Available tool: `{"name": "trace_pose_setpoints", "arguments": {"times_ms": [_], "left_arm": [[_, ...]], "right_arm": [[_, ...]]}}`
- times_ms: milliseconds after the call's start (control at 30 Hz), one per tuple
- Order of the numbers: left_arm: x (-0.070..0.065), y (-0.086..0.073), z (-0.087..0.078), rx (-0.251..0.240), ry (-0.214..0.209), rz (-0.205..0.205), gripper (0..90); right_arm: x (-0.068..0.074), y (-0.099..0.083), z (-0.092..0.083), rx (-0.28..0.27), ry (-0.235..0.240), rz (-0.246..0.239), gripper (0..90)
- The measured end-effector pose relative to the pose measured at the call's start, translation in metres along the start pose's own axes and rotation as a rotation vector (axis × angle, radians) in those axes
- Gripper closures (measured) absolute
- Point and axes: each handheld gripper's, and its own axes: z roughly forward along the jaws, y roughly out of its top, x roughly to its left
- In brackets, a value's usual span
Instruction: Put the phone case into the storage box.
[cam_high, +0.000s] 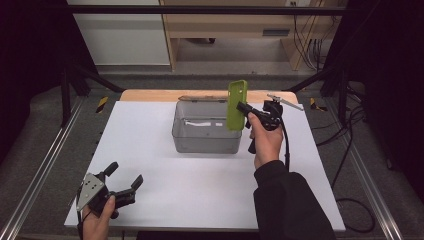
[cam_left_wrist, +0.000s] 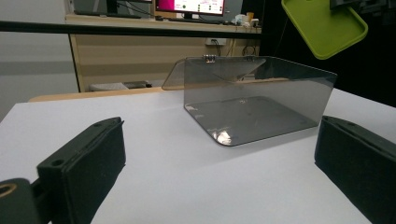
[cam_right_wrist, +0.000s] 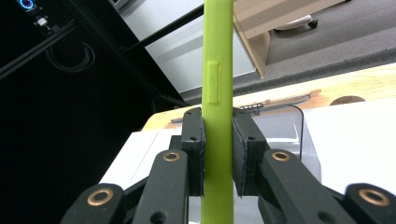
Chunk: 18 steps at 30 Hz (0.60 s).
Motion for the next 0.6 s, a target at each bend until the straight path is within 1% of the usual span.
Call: {"name": "trace_pose_setpoints", "arguments": {"times_ms": [200, 233, 500, 600], "left_arm": [[0.0000, -0.0002, 0.0003, 0.002, -0.005, -0.001, 1.8], [0.0002, -0.0002, 0.0002, 0.004, -0.005, 0.002, 1.8], [0.0002, -0.0004, 0.0005, 0.005, -0.006, -0.001, 1.8], [0.0004, -0.0003, 0.0004, 0.004, -0.006, -0.001, 1.8]], "right_arm": [[-0.0003, -0.0012, 0.0036, -0.006, 0.001, 0.006, 77.2], [0.0002, -0.0014, 0.0039, -0.004, 0.001, 0.014, 77.2], [-0.0022, -0.0030, 0.0074, -0.010, -0.024, -0.002, 77.2], [-0.0026, -0.0040, 0.0090, -0.009, -0.036, -0.020, 77.2]]}}
